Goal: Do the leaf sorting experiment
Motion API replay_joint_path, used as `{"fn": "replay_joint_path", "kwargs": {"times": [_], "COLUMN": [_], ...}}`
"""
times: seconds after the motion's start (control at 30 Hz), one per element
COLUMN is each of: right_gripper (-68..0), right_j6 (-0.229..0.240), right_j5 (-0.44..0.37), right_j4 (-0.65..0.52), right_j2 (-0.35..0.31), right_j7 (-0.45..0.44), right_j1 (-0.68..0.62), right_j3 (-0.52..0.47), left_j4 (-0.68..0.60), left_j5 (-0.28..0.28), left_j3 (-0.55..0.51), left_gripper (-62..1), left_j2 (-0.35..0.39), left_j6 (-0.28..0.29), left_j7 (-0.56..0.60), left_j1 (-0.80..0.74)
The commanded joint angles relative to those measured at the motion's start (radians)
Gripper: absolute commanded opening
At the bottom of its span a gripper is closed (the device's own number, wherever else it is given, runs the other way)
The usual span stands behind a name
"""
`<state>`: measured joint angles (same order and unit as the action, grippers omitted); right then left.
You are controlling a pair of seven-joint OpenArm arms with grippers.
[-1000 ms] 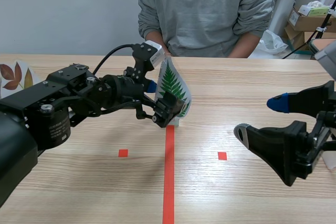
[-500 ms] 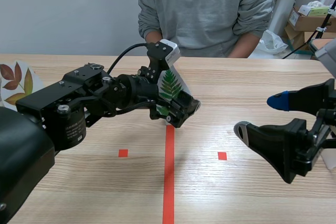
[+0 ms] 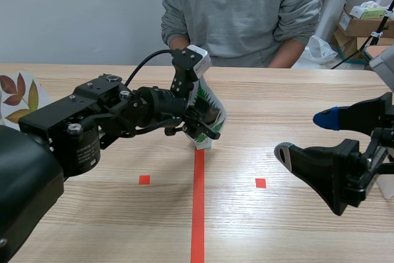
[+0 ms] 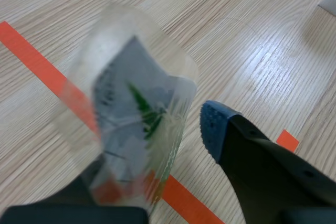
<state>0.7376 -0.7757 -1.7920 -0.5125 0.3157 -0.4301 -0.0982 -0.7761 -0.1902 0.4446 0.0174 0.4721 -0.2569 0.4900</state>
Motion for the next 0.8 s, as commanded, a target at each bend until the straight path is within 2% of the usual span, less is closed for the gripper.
{"fn": "replay_joint_path", "kwargs": {"times": [0.0, 0.23, 0.77], "right_gripper": [-4.1, -4.1, -4.1], "right_j6": [0.008, 0.008, 0.008], "right_j5": [-0.014, -0.014, -0.014], "right_j4": [-0.014, -0.014, -0.014], "right_j2": [-0.01, -0.01, -0.01], "right_j7": [-0.015, -0.015, -0.015], "right_j1": [0.012, 0.012, 0.012], "right_j3": [-0.014, -0.014, -0.014], "left_j4": [-0.021, -0.021, -0.022], "left_j5": [-0.007, -0.006, -0.006], "left_j3": [-0.005, -0.005, -0.008], "left_gripper": [-48.6, -56.9, -57.1], "left_j2": [-0.006, -0.006, -0.005], "left_j6": [0.002, 0.002, 0.003], "left_j7": [0.015, 0.022, 0.014], "left_j1": [0.008, 0.008, 0.008]}}
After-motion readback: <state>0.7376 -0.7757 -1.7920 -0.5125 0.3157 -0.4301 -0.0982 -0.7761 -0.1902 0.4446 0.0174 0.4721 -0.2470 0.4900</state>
